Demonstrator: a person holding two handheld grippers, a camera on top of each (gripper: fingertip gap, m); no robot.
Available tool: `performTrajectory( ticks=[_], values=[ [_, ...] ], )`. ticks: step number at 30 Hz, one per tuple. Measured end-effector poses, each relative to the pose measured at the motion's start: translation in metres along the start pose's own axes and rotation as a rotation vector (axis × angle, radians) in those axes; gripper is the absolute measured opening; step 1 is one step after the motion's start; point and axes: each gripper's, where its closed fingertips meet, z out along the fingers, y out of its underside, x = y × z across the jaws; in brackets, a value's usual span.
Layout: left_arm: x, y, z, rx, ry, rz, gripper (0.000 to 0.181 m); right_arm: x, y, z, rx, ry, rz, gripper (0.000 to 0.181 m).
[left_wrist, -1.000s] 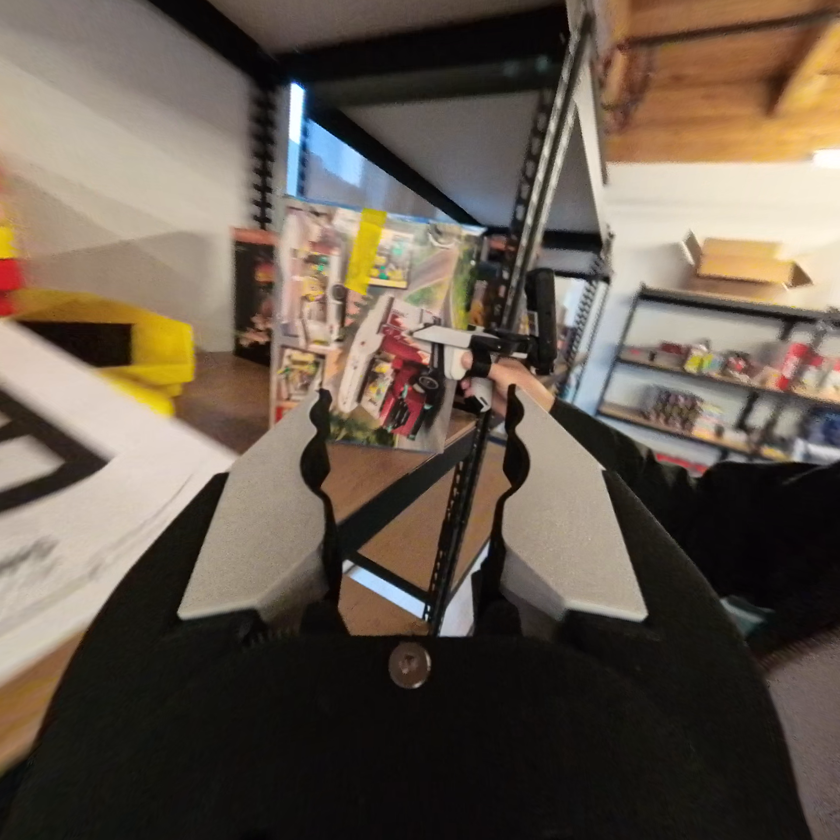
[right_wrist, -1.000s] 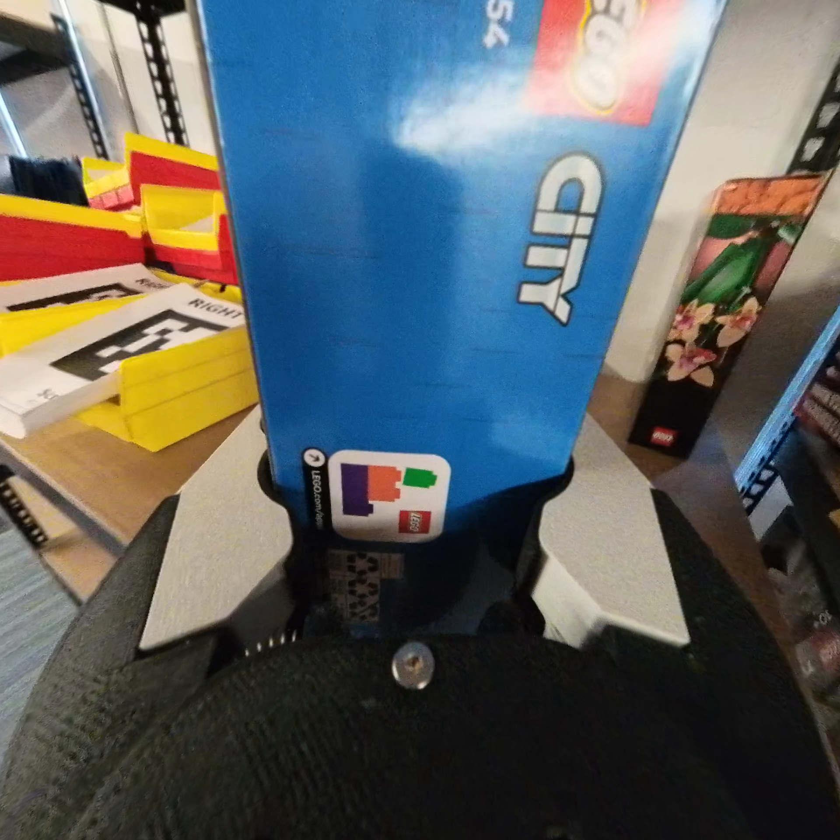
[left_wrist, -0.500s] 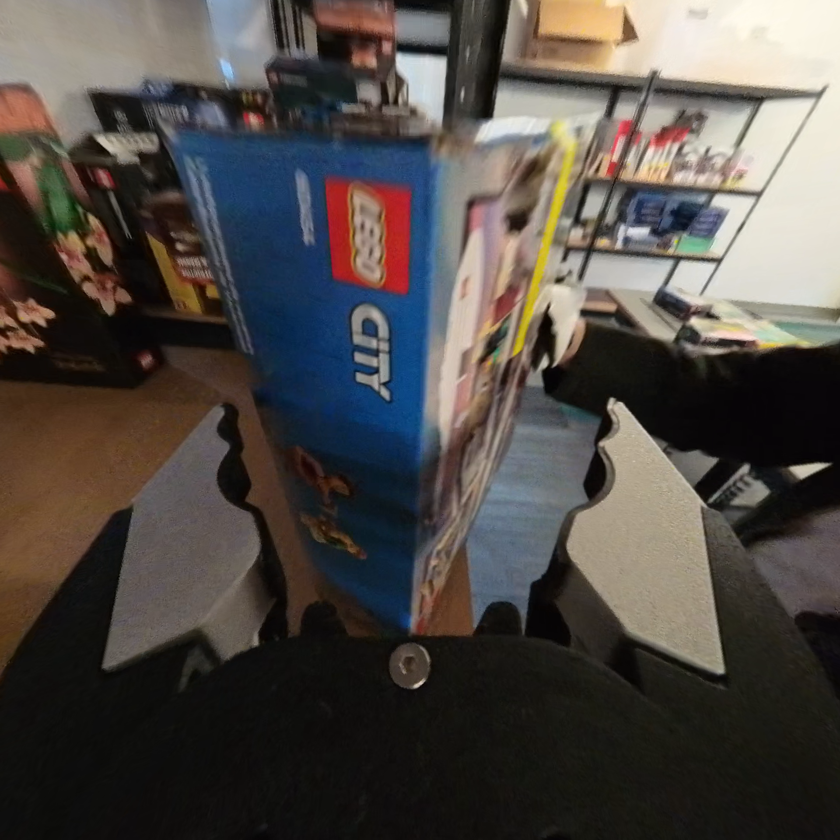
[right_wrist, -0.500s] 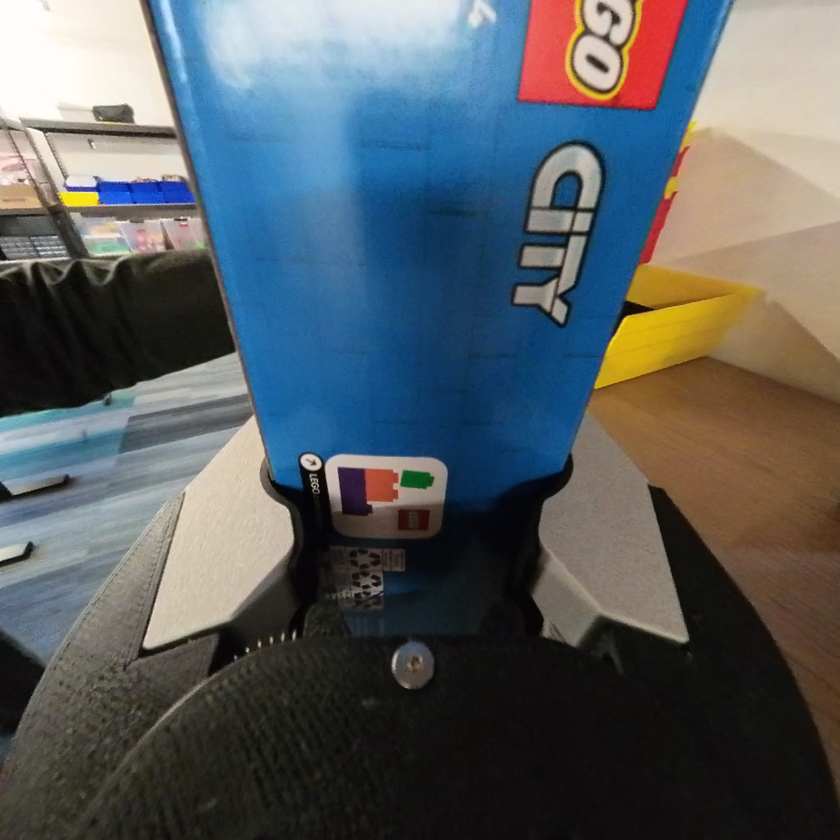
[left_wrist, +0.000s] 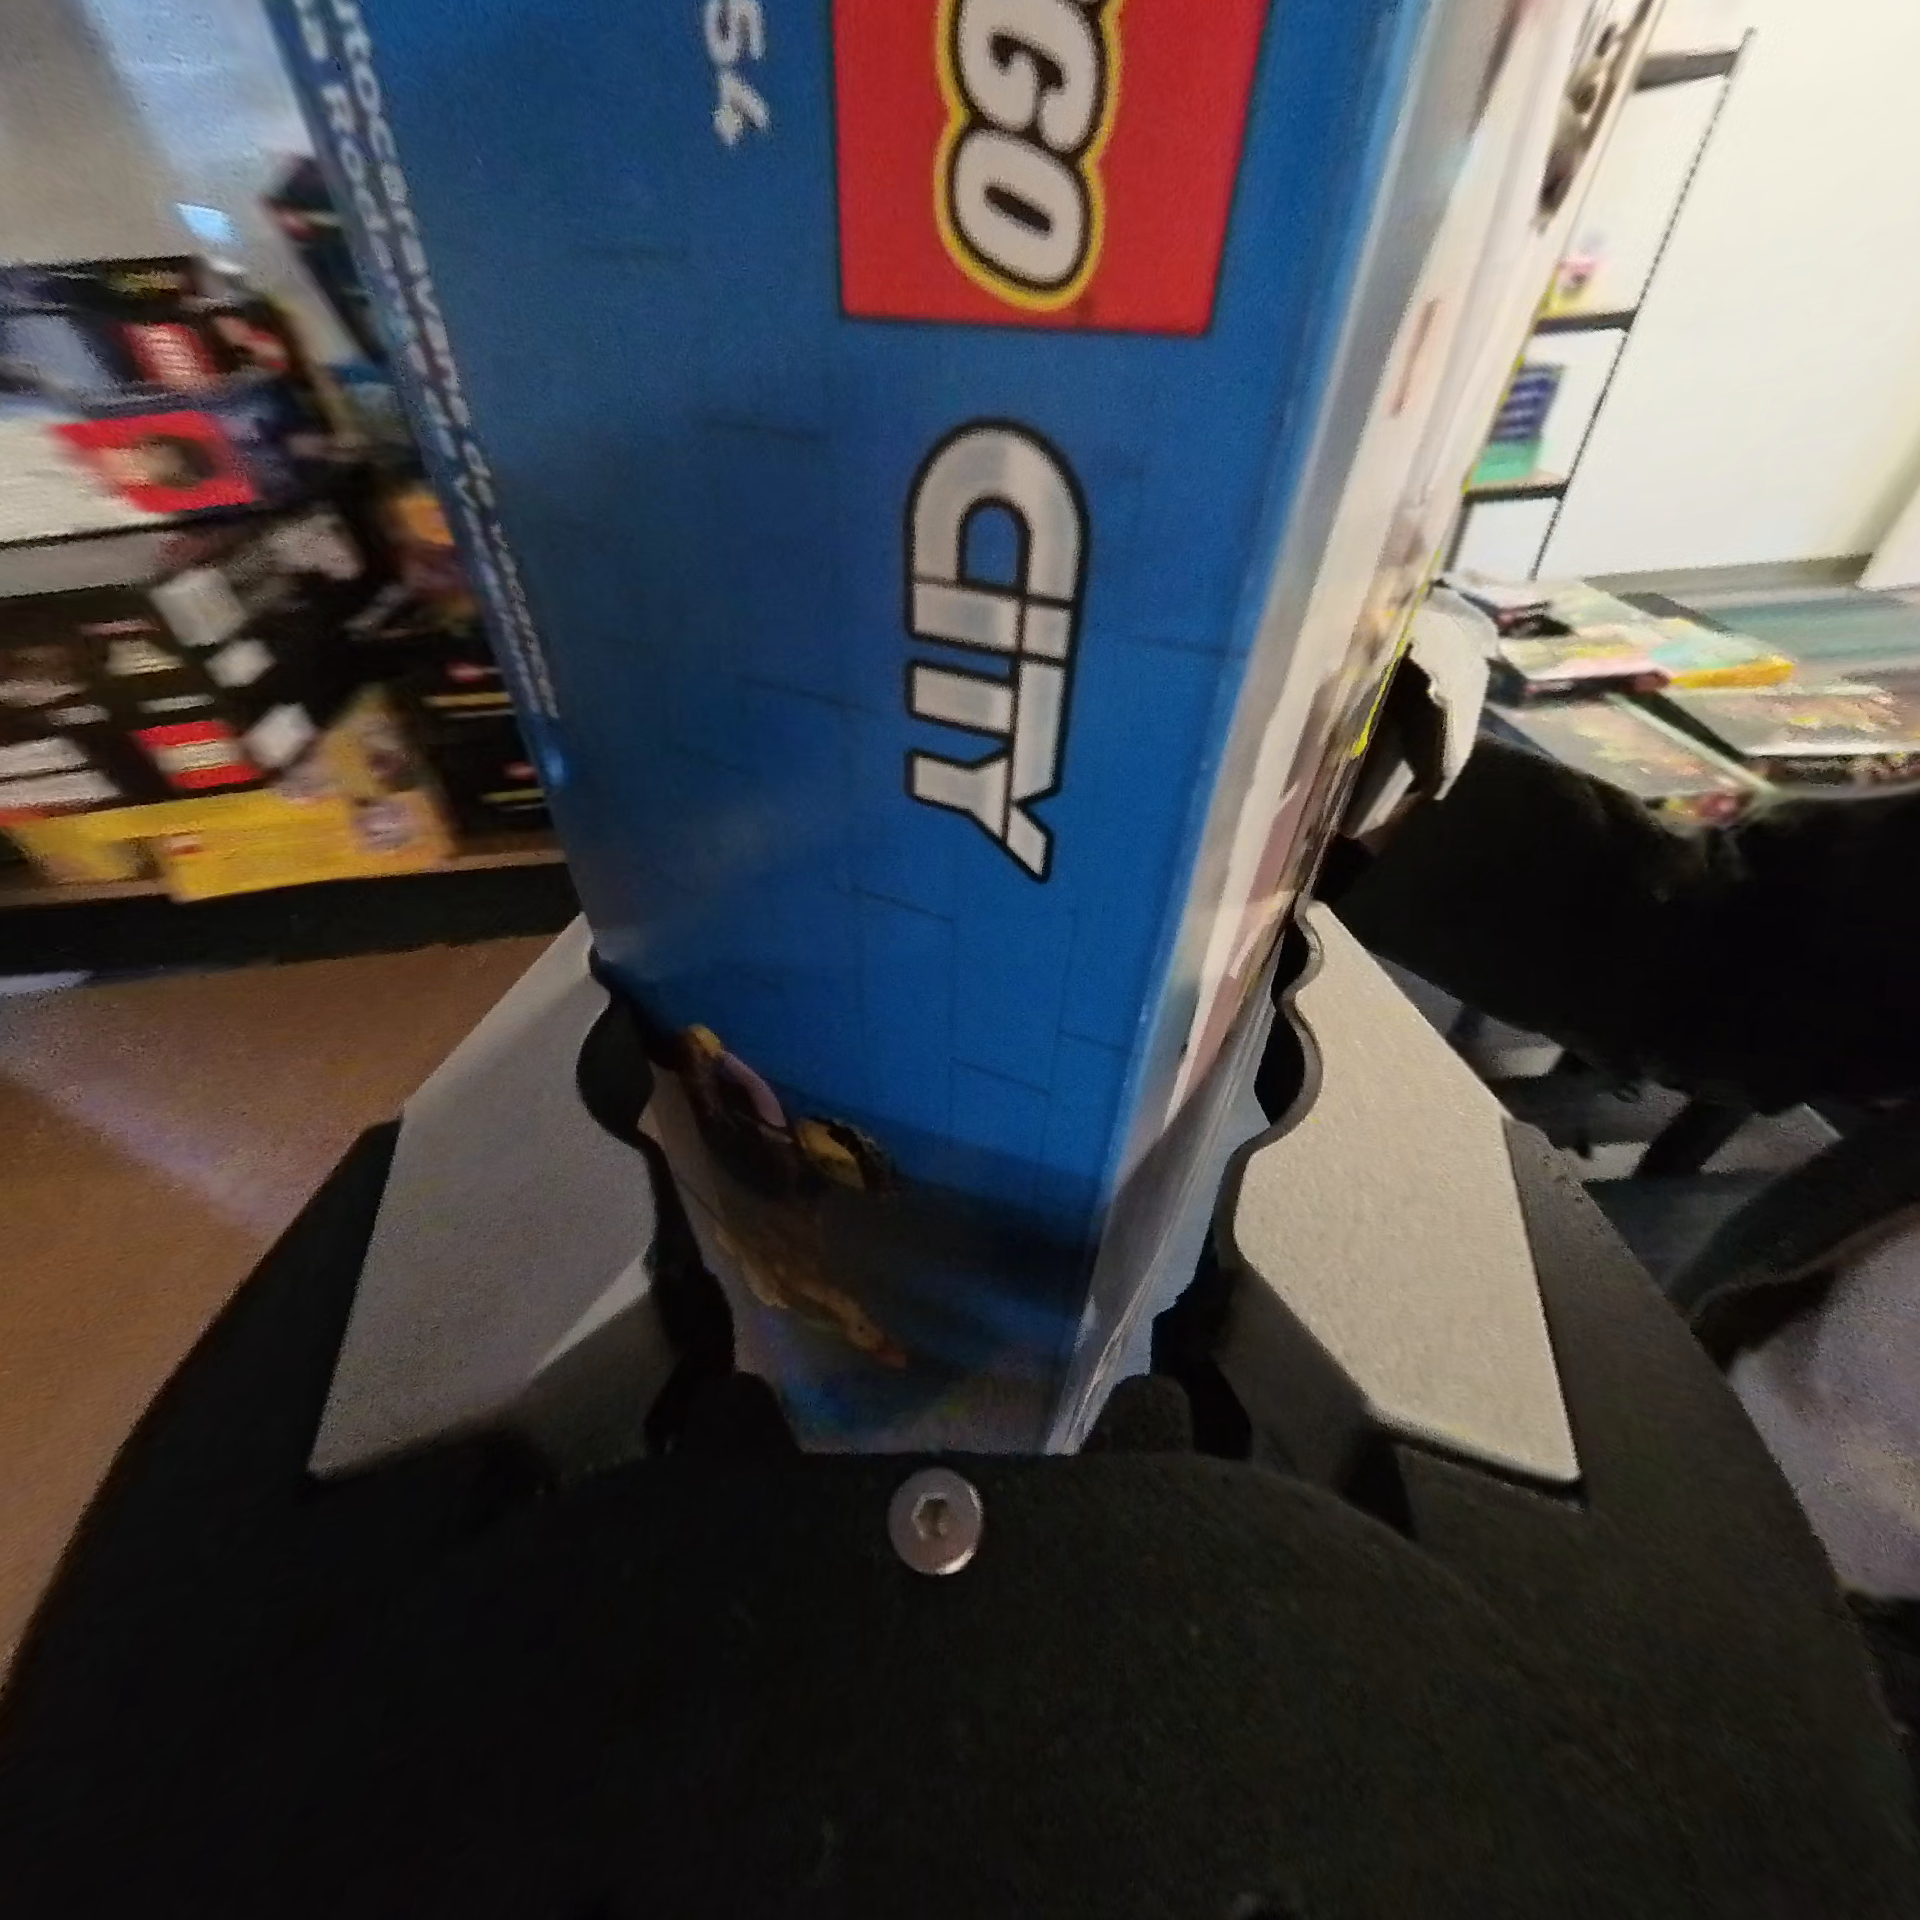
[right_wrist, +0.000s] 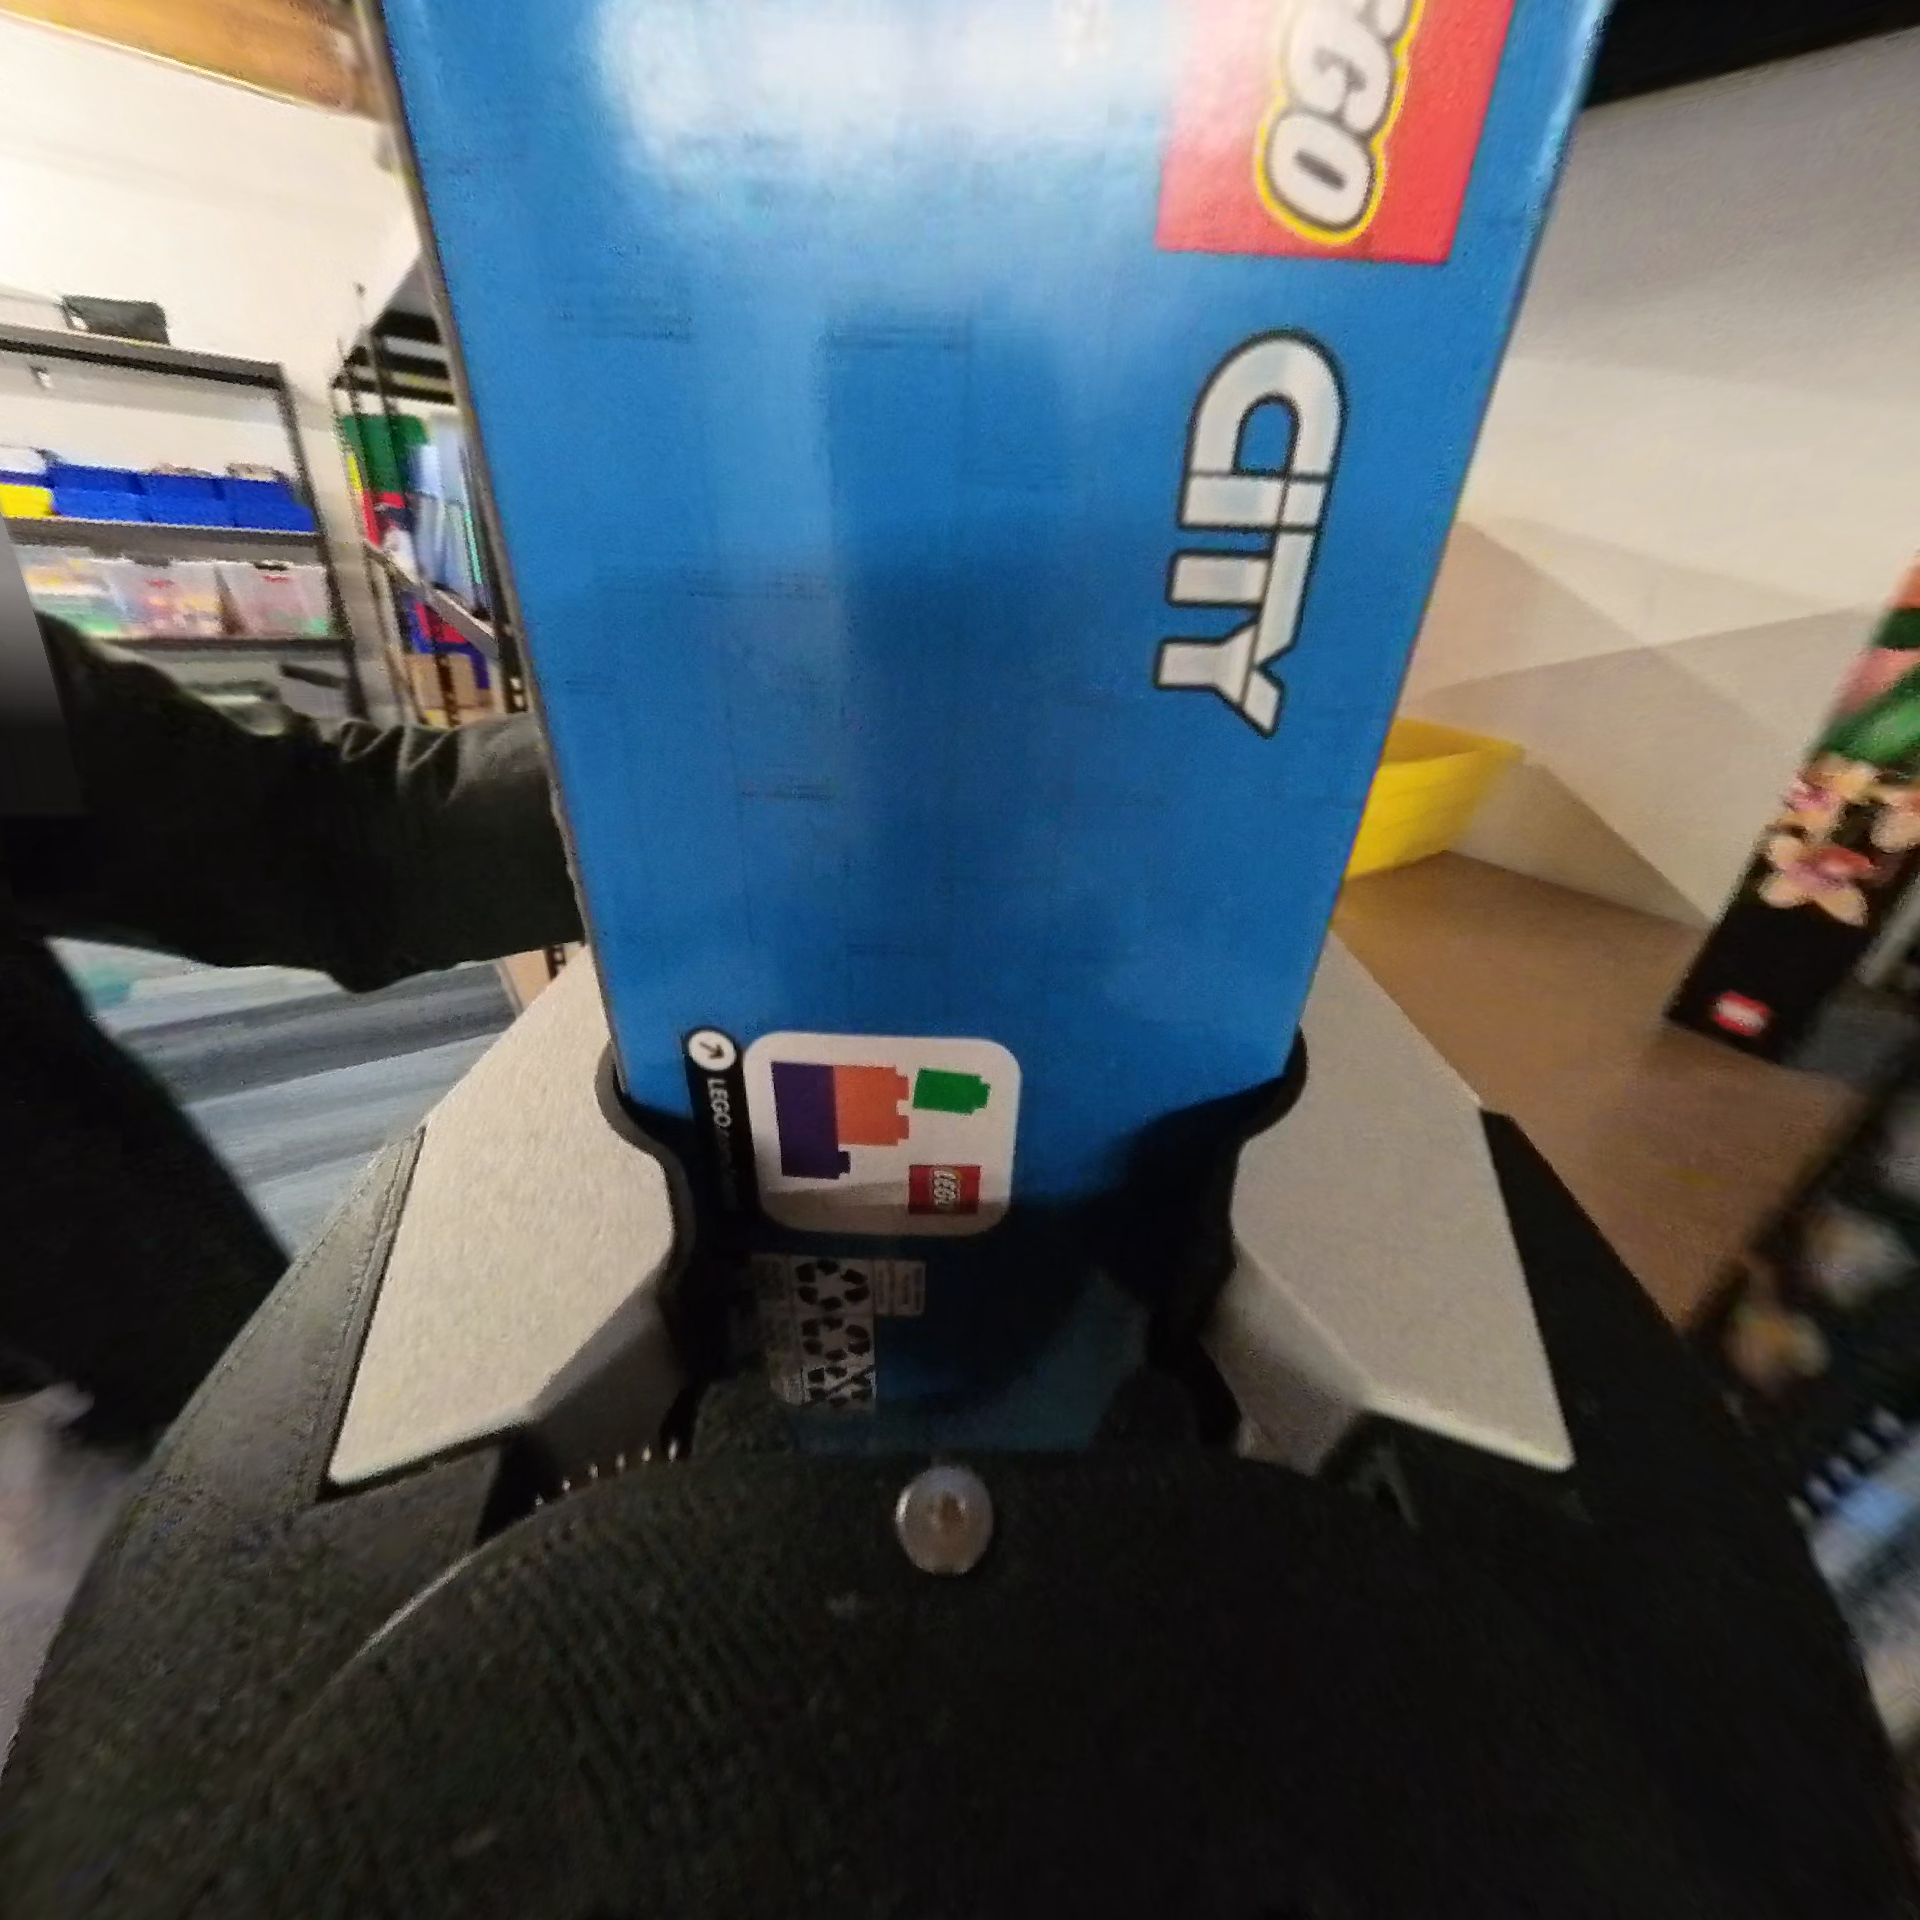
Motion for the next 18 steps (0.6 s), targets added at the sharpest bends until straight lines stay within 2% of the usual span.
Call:
performTrajectory(
  ticks=[2,5,11,15,18],
  values=[
    [0.044,0.010,0.046,-0.020,0.057,-0.007,0.119,-0.019,0.012,-0.061,-0.005,0.057,0.024,0.112],
    [0.106,0.038,0.133,0.006,0.156,-0.039,0.119,-0.035,0.046,-0.164,-0.029,0.155,0.082,0.112],
    [0.197,0.108,0.332,0.112,0.293,-0.172,0.119,-0.025,0.127,-0.374,-0.085,0.291,0.245,0.112],
    [0.219,0.147,0.450,0.110,0.350,-0.188,0.119,0.009,0.181,-0.482,-0.111,0.342,0.292,0.112],
    [0.199,0.175,0.527,0.127,0.341,-0.228,0.119,0.064,0.215,-0.535,-0.078,0.343,0.337,0.113]
  ],
)
